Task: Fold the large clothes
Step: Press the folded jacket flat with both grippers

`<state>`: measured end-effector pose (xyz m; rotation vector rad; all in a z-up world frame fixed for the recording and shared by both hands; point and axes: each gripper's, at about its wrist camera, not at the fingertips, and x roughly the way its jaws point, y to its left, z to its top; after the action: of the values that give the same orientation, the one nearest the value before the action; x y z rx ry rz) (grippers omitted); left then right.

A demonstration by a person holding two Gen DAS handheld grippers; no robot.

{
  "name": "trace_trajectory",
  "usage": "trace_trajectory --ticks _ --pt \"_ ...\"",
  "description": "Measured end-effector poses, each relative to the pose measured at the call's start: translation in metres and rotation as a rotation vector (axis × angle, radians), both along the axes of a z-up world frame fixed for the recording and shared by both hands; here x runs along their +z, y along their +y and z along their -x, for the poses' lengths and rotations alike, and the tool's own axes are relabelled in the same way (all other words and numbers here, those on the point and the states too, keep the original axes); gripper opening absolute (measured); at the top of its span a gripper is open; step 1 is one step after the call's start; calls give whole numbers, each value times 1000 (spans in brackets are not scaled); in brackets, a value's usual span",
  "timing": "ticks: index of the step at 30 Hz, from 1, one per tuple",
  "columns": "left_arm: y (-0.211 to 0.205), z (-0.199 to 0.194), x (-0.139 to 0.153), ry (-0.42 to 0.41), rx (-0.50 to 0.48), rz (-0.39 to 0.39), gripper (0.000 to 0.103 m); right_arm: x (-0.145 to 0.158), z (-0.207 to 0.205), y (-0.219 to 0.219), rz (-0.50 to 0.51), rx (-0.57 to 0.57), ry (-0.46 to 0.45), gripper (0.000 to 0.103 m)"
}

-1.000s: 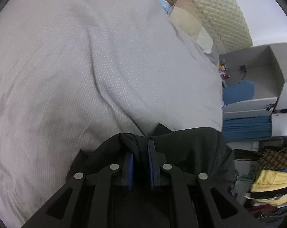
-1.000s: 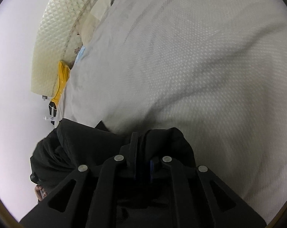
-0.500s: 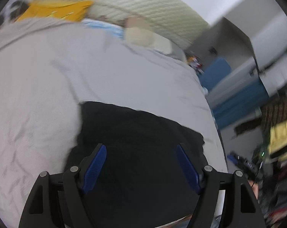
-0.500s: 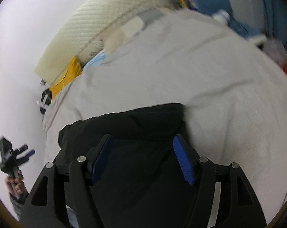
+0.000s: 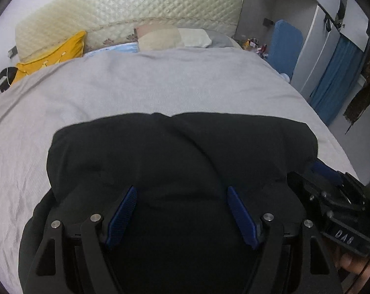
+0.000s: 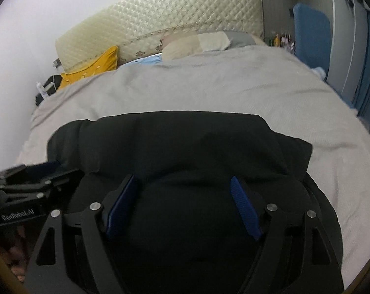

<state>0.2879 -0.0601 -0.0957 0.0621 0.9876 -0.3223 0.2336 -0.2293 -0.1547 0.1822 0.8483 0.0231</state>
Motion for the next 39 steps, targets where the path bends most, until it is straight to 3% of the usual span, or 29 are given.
trace_trajectory --ticks 10,19,24,30,35,39 --pt "-9 -18 -28 -78 27 -69 78 -24 -23 0 -11 -30 9 85" --pt "-11 -35 -53 -88 36 -62 82 -46 -38 1 -10 -44 3 88" --pt "-7 -43 -61 -51 32 -29 83 -55 -40 3 -16 -52 -24 90" --pt "-3 -31 -57 -55 29 -19 83 -52 -35 3 -10 -33 -43 90" --pt "22 -13 -33 -81 63 0 83 -33 -12 5 31 17 -83 91" --pt "50 -2 -20 -134 124 -19 83 -16 12 -4 104 16 -131 103"
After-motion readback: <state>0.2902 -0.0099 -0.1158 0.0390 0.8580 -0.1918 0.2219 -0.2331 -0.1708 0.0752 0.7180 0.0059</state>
